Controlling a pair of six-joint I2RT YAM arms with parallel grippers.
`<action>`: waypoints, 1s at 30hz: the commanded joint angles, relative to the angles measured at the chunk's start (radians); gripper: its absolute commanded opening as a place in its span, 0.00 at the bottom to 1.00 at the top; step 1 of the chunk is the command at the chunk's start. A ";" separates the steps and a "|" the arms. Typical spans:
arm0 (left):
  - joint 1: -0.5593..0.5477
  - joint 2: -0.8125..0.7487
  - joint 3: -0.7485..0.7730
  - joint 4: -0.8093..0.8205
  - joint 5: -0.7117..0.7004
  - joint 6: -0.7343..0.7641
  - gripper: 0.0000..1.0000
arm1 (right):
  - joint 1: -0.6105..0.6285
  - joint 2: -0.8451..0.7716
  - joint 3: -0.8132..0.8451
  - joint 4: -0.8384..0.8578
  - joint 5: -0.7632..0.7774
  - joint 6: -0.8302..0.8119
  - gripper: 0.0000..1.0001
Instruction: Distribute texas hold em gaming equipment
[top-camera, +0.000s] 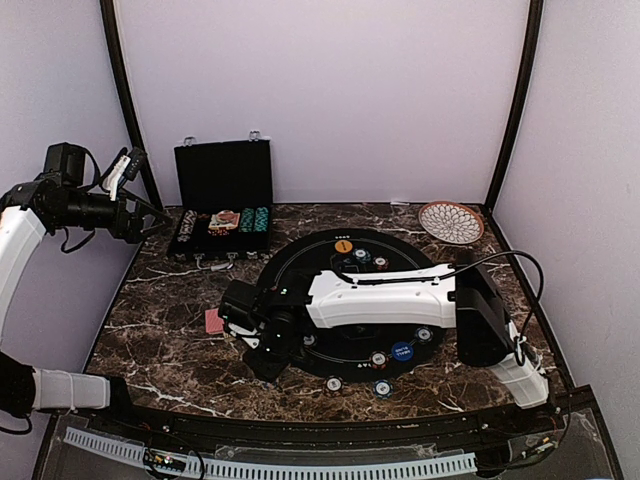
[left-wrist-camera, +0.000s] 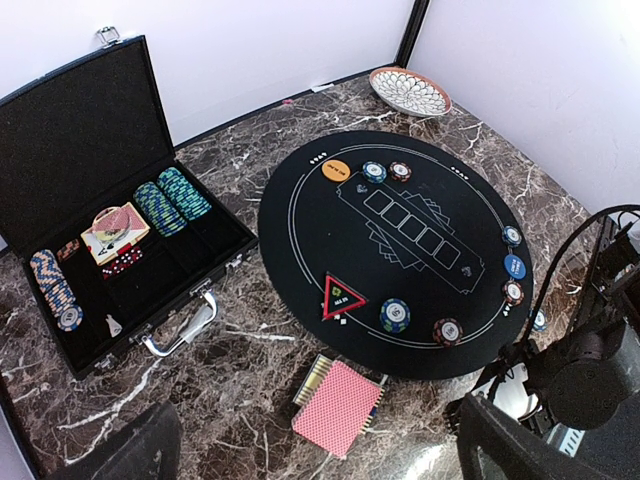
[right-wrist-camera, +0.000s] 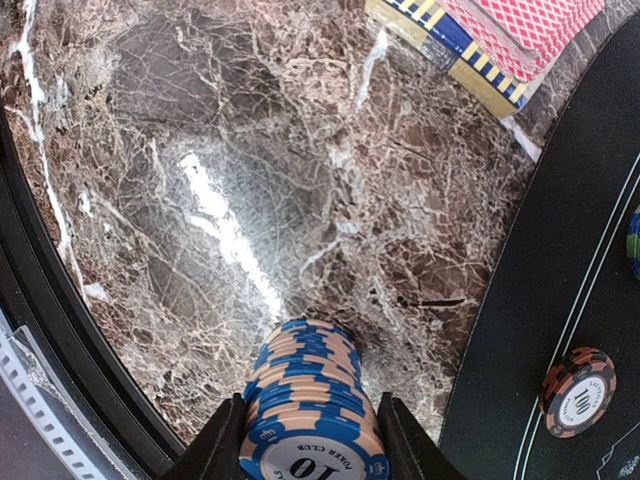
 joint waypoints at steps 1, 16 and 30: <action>0.003 -0.016 -0.007 -0.020 0.006 0.009 0.99 | 0.014 -0.047 0.036 -0.017 -0.003 -0.003 0.42; 0.004 -0.018 0.003 -0.026 0.006 0.011 0.99 | 0.016 -0.031 0.059 -0.029 -0.030 0.000 0.56; 0.004 -0.022 0.003 -0.025 0.014 0.011 0.99 | 0.017 -0.027 0.046 -0.048 -0.012 -0.009 0.52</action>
